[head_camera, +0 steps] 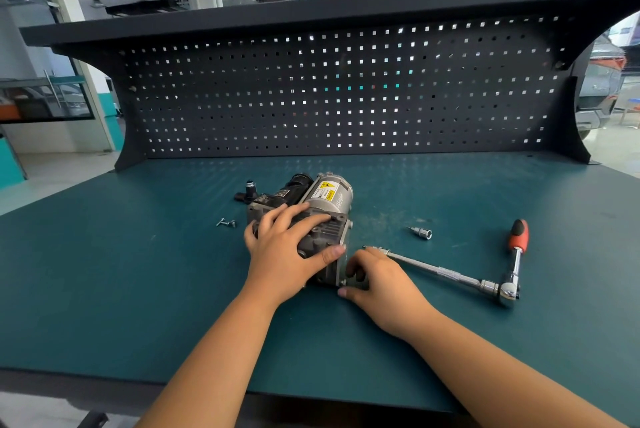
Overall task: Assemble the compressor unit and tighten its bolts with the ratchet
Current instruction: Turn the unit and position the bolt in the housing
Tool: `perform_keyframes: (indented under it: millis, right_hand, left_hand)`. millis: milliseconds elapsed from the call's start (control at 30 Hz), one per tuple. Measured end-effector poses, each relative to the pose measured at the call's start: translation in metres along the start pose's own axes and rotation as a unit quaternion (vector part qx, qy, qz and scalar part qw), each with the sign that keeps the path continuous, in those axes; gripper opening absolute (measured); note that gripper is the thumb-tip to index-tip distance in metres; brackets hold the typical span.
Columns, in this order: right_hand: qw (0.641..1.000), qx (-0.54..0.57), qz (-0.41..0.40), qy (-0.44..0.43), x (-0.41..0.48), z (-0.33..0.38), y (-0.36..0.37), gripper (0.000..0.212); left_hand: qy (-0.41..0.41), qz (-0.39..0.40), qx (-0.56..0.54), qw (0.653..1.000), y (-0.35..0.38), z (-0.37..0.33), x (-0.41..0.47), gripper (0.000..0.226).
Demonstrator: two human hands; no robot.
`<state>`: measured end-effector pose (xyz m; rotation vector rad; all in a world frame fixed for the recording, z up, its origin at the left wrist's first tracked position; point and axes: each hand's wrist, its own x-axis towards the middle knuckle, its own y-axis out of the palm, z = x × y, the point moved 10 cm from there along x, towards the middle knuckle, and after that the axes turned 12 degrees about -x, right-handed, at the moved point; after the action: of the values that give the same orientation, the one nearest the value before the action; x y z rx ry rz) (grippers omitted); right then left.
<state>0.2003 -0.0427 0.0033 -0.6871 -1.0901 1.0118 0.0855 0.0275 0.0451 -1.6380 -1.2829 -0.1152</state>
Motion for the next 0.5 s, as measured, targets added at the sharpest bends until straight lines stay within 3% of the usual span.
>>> perform_keyframes:
  millis: [333, 500]
  right_hand:
    - [1.000, 0.004, 0.004, -0.011, 0.0008, 0.0004, 0.0020, 0.012]
    - [1.000, 0.001, 0.006, -0.003, -0.0004, 0.0022, 0.0009, 0.022]
  left_hand:
    - [0.003, -0.002, -0.002, 1.000, -0.0005, -0.0008, -0.0002, 0.072]
    - [0.003, 0.001, 0.003, 1.000, -0.0001, -0.0001, -0.0003, 0.073]
